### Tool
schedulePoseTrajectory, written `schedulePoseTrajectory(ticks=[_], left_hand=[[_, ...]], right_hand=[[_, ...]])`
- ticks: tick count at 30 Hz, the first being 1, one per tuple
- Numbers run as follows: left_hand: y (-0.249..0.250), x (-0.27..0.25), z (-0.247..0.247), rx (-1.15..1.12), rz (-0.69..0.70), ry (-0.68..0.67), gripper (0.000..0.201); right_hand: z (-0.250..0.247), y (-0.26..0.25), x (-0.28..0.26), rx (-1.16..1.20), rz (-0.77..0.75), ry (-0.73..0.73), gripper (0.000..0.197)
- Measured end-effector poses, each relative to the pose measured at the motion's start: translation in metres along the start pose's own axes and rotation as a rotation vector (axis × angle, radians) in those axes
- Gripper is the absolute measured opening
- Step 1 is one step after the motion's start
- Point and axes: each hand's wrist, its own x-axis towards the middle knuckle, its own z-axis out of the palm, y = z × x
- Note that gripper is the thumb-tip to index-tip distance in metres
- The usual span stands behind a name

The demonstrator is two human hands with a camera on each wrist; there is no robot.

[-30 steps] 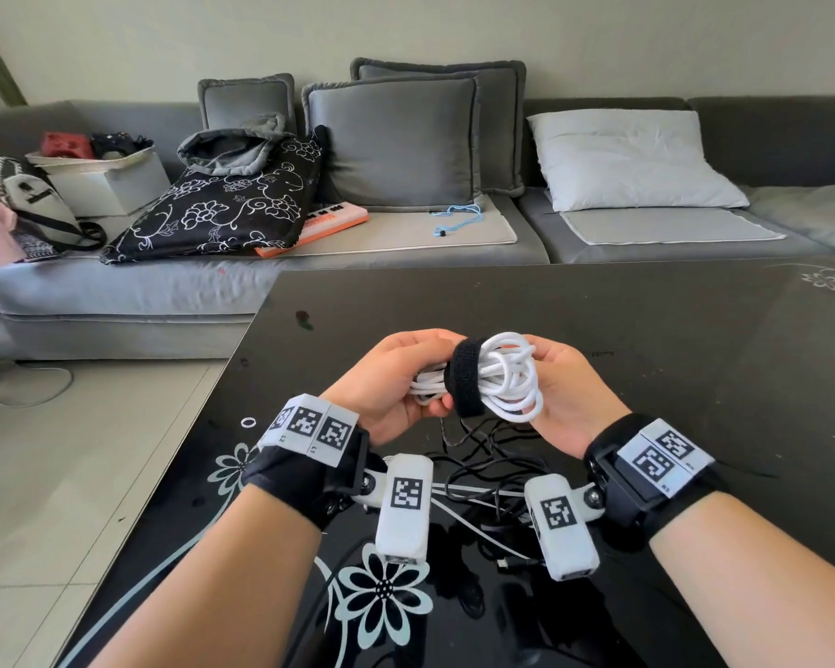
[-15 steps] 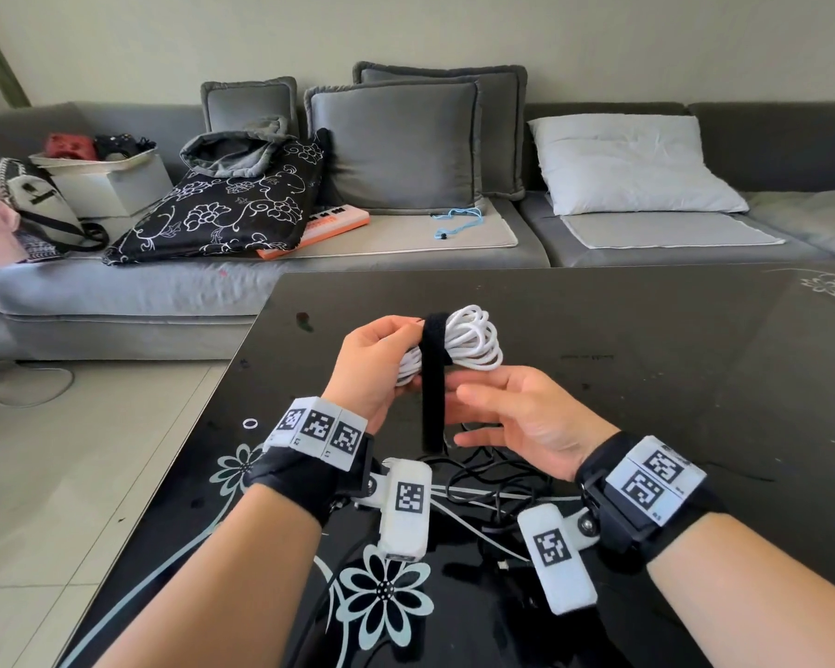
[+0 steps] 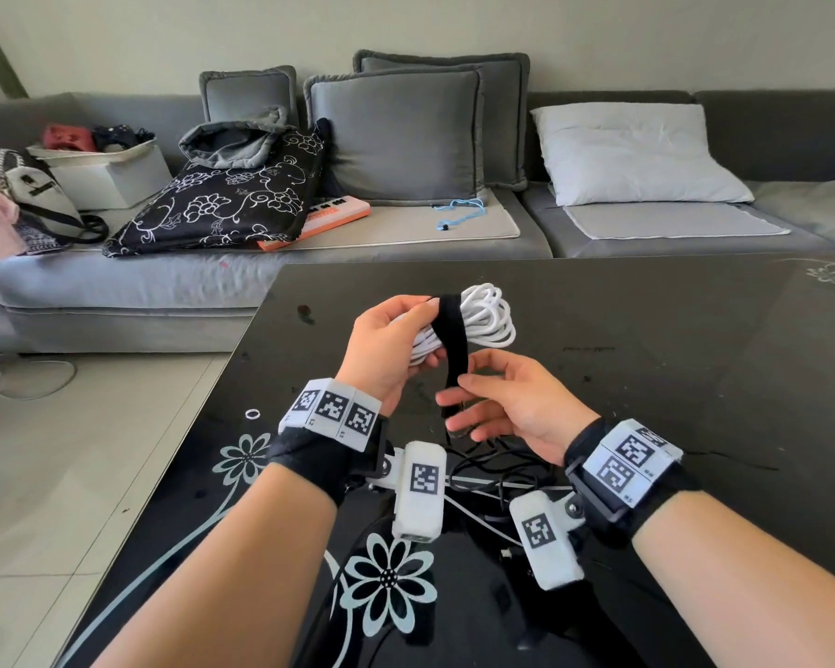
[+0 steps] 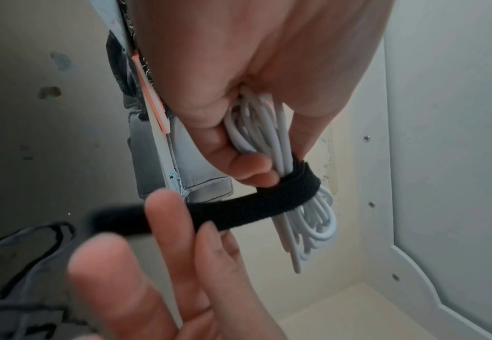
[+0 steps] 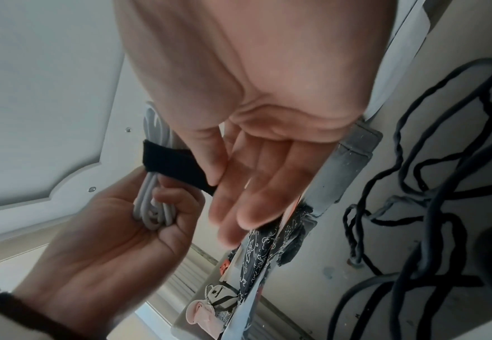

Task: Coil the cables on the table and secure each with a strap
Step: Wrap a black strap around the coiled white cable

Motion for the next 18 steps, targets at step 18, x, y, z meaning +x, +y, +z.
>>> schedulePoseTrajectory(ticks=[18], left_hand=[[-0.007,-0.012,0.006,0.239,-0.096,-0.379,0.017]], right_hand=[[-0.035,-0.007,0.006,0.108,-0.015,0.201,0.019]])
